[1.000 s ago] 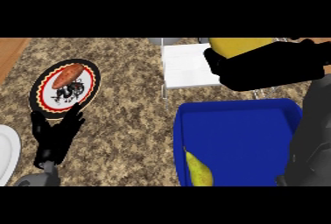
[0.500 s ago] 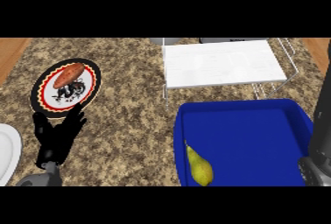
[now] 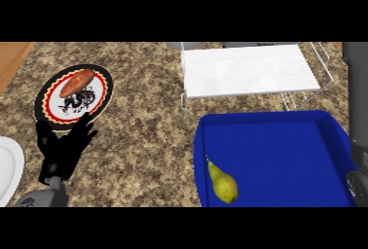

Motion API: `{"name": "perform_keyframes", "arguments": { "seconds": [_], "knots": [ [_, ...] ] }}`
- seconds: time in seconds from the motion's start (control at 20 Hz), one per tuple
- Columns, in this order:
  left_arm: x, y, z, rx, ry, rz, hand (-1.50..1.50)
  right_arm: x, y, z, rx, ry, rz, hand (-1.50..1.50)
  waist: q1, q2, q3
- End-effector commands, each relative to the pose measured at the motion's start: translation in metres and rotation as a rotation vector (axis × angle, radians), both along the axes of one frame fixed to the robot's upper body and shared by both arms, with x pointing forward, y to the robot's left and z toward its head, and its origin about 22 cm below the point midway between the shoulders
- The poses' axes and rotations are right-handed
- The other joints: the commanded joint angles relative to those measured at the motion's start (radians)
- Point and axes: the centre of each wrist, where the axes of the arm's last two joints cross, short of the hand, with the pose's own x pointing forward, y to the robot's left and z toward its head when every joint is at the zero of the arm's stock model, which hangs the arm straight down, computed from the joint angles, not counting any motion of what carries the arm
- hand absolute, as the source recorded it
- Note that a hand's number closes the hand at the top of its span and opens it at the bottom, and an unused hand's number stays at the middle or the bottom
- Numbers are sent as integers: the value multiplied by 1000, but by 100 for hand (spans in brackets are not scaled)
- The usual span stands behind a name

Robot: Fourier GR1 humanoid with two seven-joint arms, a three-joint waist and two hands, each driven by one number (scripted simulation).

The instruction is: Pick the lemon from the tray and place it in the tiered shelf

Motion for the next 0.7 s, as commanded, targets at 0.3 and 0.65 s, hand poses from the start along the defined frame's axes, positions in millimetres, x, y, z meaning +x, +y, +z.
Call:
{"name": "perform_keyframes", "arguments": {
  "seconds": [0.3, 0.65],
  "knots": [
    [11, -16, 26, 8, 34, -9, 0, 42, -11, -26, -6, -27, -8, 150, 4, 3, -3],
    [-2, 0, -8, -9, 22, 2, 0, 56, -17, -36, -8, -35, 62, 150, -1, 2, -4]
  ]
}}
